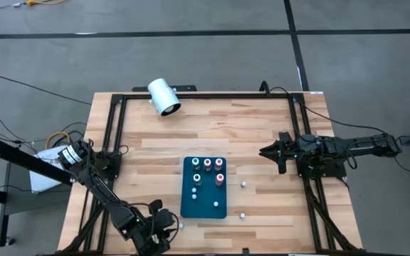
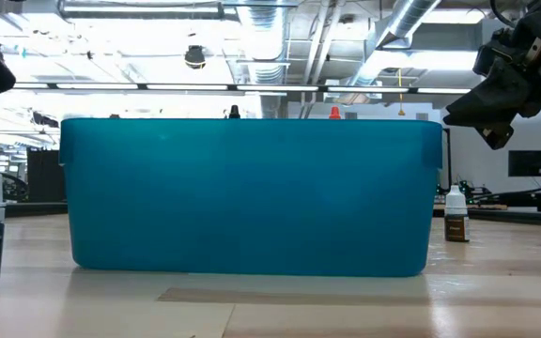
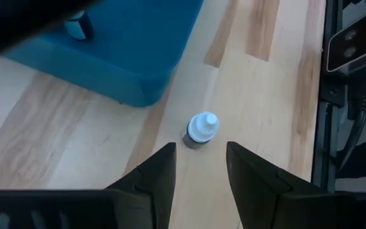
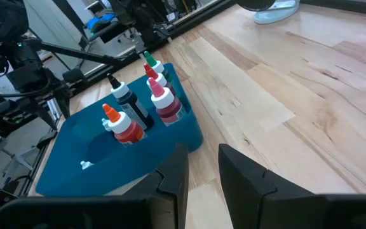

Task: Pick & Place food coloring
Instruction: Put the small black food coloring bottle into the blue container

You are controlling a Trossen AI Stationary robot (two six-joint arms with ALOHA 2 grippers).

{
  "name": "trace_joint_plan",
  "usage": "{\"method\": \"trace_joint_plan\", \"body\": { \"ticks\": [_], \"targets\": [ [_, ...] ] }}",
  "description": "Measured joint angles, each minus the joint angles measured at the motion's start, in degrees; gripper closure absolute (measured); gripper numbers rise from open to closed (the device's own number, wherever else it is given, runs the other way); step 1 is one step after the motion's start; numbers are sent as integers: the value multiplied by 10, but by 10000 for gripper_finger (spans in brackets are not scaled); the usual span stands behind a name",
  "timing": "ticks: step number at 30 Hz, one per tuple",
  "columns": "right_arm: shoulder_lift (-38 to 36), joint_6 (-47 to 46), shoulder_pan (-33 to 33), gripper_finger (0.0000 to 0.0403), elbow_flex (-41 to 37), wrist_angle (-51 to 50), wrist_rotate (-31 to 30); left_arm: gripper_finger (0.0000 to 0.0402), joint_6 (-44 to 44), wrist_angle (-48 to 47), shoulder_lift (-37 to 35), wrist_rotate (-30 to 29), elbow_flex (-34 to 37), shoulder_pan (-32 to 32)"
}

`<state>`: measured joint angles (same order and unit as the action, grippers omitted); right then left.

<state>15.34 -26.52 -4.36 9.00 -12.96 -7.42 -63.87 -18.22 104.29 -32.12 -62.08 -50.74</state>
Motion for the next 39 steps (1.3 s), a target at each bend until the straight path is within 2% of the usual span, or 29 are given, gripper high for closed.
{"method": "trace_joint_plan", "body": {
  "ticks": [11,19,27,39],
  "targets": [
    [0,0,0,327,0,1,0,272,7,16,15,-1,0,15],
    [0,0,0,327,0,0,0,272,1,64,45,31,0,18],
    [0,0,0,327,0,1,0,272,9,69,46,12,0,21],
    [0,-5,0,327,0,1,0,272,49,74,46,28,0,38]
  ]
}}
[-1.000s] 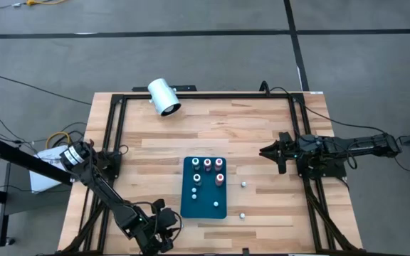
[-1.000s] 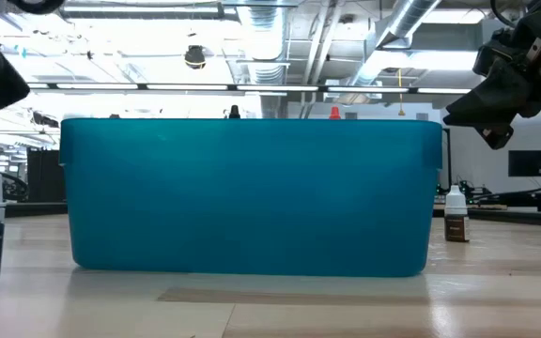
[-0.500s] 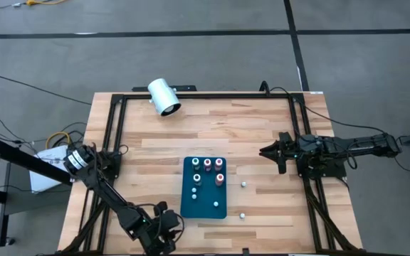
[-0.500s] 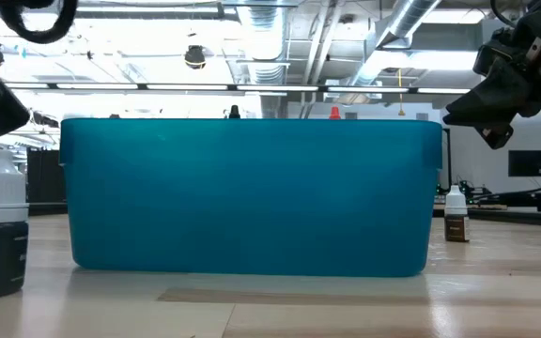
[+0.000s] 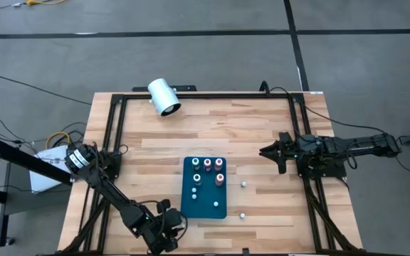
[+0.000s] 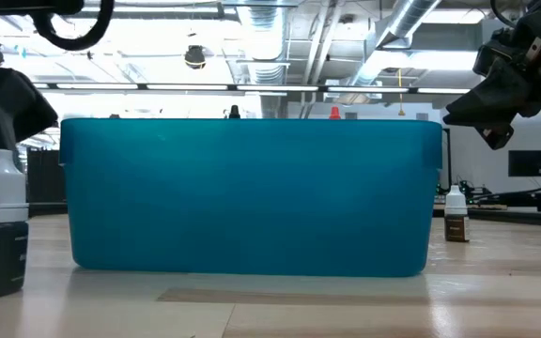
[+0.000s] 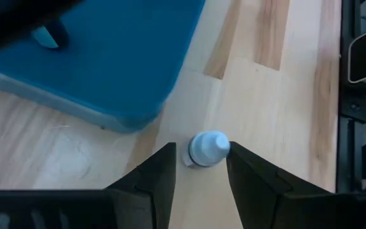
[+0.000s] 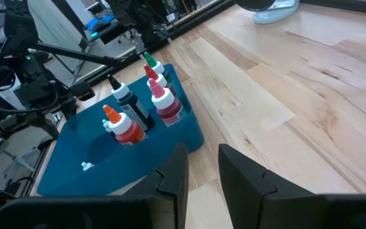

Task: Pick & Place food coloring
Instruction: Put the small black food coloring bottle into the blue container

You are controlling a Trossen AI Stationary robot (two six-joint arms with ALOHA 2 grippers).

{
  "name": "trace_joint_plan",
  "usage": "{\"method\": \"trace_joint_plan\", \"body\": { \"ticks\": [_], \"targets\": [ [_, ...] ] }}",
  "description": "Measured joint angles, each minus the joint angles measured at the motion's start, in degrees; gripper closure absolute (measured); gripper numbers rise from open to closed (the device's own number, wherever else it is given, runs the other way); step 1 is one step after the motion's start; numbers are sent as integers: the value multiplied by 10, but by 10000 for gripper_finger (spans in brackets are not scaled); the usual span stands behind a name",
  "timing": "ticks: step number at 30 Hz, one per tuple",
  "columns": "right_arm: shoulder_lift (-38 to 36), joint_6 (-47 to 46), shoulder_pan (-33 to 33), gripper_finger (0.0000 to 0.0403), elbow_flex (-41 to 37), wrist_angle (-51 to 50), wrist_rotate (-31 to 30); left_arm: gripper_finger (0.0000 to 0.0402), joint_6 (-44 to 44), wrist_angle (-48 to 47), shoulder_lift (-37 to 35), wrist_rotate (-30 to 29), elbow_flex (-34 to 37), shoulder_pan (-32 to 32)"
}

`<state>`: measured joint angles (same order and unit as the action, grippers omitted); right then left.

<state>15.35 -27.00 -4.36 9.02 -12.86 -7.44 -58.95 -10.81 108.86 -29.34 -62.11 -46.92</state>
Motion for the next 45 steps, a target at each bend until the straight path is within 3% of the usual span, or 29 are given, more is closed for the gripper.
{"method": "trace_joint_plan", "body": {
  "ticks": [45],
  "targets": [
    [0,0,0,327,0,0,0,272,9,12,0,-15,0,1]
  ]
}}
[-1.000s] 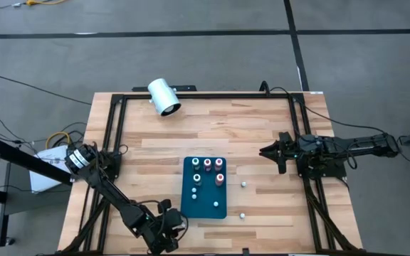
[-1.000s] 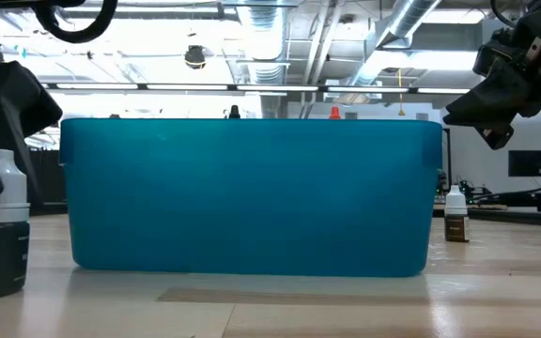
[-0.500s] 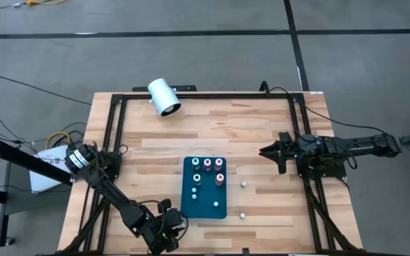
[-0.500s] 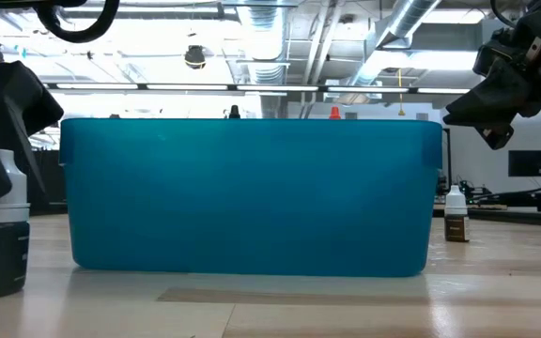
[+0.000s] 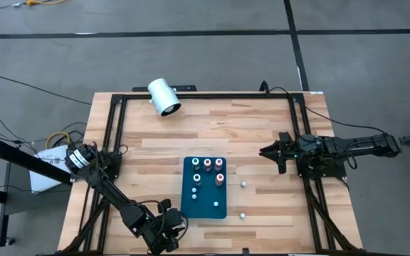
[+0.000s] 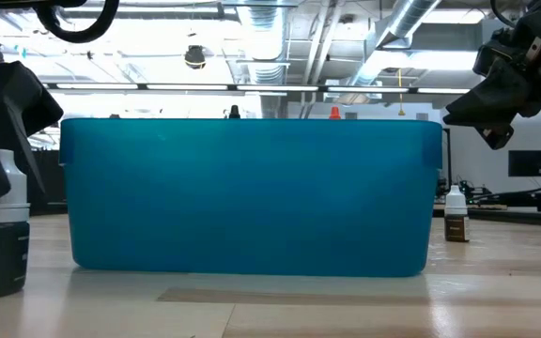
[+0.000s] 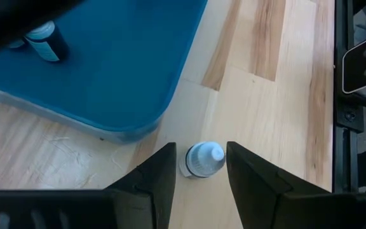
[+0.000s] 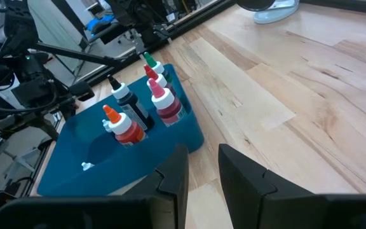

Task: Pick & Place food coloring
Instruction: Put the small black food coloring bottle into the blue container

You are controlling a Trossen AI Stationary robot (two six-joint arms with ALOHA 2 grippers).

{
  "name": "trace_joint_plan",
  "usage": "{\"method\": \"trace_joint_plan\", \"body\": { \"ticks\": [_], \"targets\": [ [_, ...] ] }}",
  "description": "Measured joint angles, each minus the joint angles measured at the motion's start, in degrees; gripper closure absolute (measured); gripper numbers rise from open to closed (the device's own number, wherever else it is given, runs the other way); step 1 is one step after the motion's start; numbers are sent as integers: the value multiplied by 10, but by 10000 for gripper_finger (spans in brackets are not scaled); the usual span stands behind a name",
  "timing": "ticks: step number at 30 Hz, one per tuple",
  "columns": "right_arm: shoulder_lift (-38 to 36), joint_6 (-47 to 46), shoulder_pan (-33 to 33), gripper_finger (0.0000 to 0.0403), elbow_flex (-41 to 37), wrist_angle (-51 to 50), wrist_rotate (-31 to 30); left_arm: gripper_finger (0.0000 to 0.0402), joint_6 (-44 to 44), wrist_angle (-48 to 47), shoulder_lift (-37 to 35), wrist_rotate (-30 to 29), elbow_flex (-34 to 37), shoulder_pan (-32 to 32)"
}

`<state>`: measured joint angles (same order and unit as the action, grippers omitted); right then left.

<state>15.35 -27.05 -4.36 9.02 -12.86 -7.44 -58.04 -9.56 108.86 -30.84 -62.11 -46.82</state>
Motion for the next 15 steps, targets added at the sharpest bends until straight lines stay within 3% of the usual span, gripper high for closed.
{"method": "trace_joint_plan", "body": {
  "ticks": [7,15],
  "targets": [
    [0,0,0,327,0,0,0,277,2,-5,0,4,0,0],
    [0,0,0,327,0,0,0,339,-11,-3,0,0,0,1]
  ]
}}
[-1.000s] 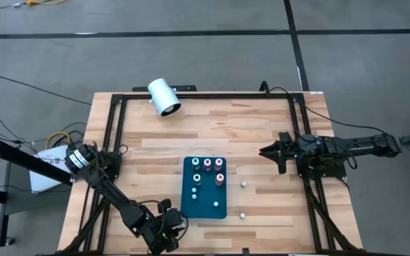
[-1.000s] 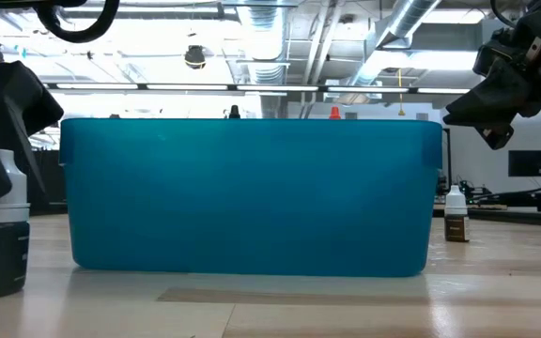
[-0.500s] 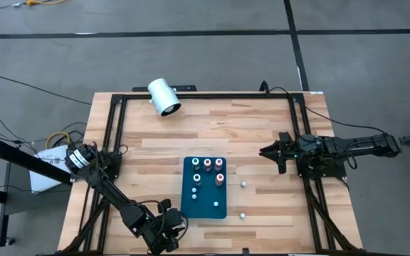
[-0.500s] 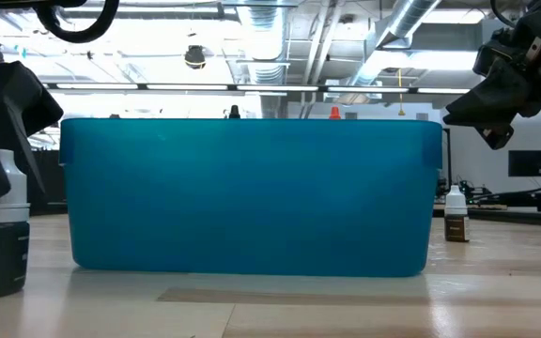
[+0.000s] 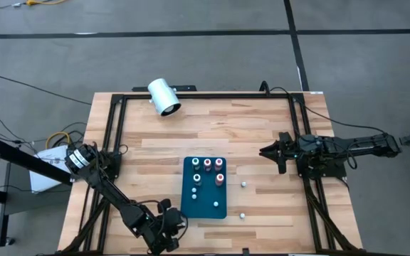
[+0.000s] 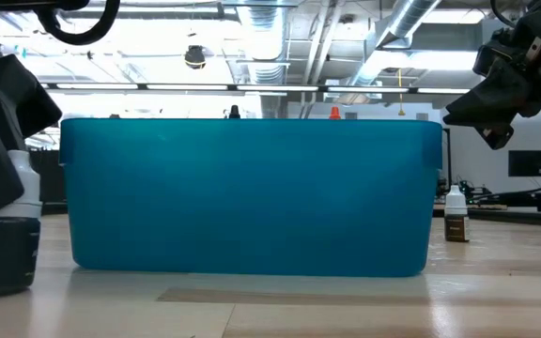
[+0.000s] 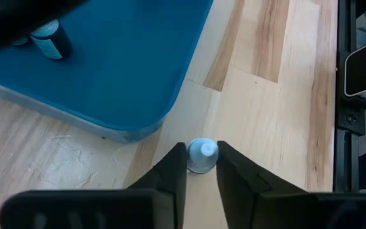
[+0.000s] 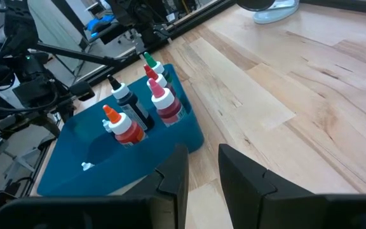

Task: Pick & Place food coloring
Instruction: Put the small black food coloring bottle into the blue container

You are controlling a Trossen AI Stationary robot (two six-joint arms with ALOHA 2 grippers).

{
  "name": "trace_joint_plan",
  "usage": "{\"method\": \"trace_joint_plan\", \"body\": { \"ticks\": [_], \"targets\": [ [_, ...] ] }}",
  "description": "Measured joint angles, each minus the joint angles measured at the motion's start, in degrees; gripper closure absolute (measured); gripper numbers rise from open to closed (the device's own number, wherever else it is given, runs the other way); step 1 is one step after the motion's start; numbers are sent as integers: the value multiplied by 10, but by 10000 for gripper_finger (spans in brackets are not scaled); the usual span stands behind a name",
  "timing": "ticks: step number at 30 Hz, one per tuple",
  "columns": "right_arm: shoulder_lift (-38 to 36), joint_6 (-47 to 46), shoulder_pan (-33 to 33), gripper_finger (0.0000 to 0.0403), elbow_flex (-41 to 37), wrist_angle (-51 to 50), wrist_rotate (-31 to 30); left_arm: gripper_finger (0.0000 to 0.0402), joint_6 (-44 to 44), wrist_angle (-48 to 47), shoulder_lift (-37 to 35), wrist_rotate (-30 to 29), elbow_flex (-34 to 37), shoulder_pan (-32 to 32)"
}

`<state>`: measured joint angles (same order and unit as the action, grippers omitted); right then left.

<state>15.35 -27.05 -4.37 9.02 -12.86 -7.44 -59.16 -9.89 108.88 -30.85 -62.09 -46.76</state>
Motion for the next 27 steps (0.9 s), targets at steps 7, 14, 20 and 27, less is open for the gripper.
{"method": "trace_joint_plan", "body": {
  "ticks": [7,14,20,27],
  "targets": [
    [0,0,0,327,0,0,0,360,-6,6,0,0,0,0],
    [0,0,0,327,0,0,0,358,-17,25,0,23,0,0],
    [0,0,0,327,0,0,0,357,-8,40,0,50,-31,0],
    [0,0,0,327,0,0,1,357,85,-101,0,44,-158,12]
  ]
}}
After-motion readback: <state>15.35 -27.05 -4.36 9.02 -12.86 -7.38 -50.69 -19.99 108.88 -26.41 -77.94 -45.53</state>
